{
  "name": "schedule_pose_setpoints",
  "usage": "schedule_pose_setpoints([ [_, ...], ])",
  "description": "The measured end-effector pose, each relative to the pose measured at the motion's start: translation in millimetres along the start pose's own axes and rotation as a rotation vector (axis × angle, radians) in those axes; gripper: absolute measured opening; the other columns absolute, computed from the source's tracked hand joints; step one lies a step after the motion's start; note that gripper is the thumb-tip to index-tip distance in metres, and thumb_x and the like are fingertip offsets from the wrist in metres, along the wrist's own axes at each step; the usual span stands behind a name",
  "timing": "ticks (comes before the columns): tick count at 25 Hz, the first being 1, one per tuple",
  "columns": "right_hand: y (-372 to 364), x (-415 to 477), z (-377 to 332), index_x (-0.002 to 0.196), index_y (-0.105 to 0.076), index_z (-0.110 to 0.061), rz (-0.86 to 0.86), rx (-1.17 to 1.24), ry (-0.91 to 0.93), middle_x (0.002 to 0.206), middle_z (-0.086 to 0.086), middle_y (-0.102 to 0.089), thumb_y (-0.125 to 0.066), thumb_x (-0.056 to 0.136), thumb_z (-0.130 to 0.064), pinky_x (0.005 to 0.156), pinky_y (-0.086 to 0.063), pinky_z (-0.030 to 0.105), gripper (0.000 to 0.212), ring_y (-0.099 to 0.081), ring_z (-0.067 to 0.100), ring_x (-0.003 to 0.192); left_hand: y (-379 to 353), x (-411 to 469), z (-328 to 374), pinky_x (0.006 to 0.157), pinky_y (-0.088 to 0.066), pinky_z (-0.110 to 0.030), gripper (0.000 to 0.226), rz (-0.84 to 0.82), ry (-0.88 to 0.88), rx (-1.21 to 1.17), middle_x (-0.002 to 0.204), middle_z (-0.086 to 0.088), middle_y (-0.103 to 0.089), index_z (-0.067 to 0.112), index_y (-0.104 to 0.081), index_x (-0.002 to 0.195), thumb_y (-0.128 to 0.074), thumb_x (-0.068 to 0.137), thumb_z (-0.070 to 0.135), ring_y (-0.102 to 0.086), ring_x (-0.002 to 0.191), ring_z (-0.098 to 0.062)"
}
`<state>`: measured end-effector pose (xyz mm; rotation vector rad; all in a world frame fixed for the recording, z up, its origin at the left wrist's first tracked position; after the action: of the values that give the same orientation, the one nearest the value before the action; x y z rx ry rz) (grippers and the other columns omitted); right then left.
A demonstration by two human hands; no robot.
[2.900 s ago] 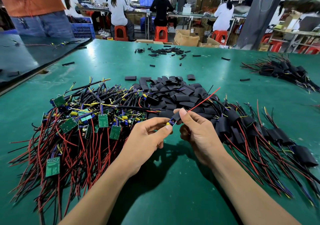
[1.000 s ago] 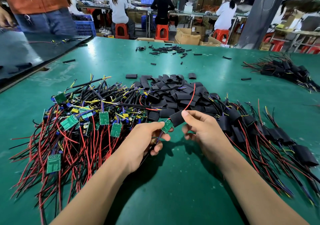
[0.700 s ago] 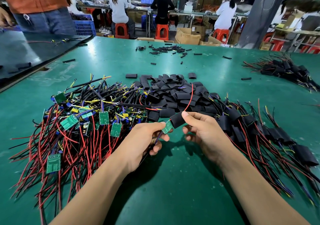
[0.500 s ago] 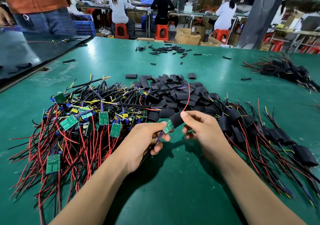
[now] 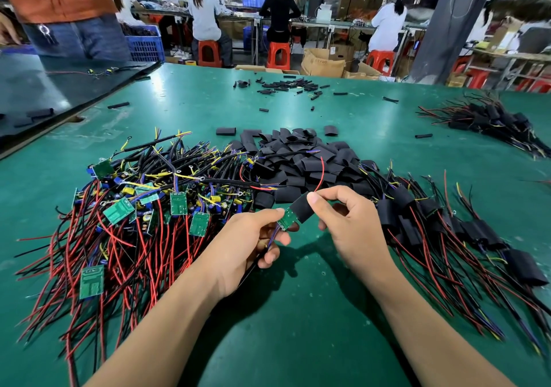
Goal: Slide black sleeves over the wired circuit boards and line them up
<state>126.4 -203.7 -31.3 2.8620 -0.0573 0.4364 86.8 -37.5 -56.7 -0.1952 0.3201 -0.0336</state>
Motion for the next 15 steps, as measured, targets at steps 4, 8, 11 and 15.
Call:
schedule_pose_setpoints([
  [4,-1.2,-2.1,-1.5,0.084,-0.073,-0.018,-0.013,0.024,-0.017,0.059,-0.012,-0.059,-0.073,0.09,-0.026,0.058,-0.039,0.013,0.01,-0.052,0.002,0.052,0.4,-1.2,1.0,0.045,-0.024,-0.024,0.02,-0.001,0.016,-0.038,0.065,-0.005,-0.062,0.008,-0.057,0.087,-0.055,0.097,0.026,-0.038,0.04,-0.016],
  [8,0.2,-4.7,-2.4,0.085,-0.074,-0.023,0.089,-0.031,0.015,0.077,-0.012,-0.066,-0.074,0.09,-0.029,0.069,-0.042,0.018,0.008,-0.059,0.004,0.068,-1.6,-3.9,3.4,0.044,-0.026,-0.024,0.023,-0.036,0.005,-0.076,0.07,-0.006,-0.063,0.011,-0.064,0.079,-0.057,0.095,0.026,-0.038,0.042,-0.015],
  [11,-3.0,-3.3,2.5,0.088,-0.075,-0.024,0.058,0.052,-0.041,0.078,-0.013,-0.067,-0.072,0.092,-0.03,0.067,-0.043,0.016,0.008,-0.057,0.005,0.067,-0.8,-3.4,4.7,0.044,-0.027,-0.024,0.021,-0.038,-0.012,-0.064,0.075,-0.007,-0.066,0.009,-0.069,0.09,-0.058,0.095,0.026,-0.039,0.043,-0.014],
  [15,-16.6,-5.0,10.8,0.086,-0.073,-0.019,-0.046,0.408,-0.272,0.064,-0.004,-0.065,-0.068,0.095,-0.024,0.056,-0.049,0.021,0.011,-0.059,0.012,0.057,-1.1,-0.8,2.5,0.045,-0.028,-0.023,0.018,-0.051,-0.02,-0.036,0.077,-0.006,-0.068,0.009,-0.065,0.092,-0.059,0.093,0.026,-0.04,0.045,-0.014],
])
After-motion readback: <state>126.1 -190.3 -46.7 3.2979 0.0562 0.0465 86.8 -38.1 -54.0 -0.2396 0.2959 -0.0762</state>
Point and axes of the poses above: each hand's wrist, its own x-axis towards the middle knuckle, its own y-axis out of the back of the hand, z = x × y, the point moved 6 cm from there along x, towards the middle knuckle
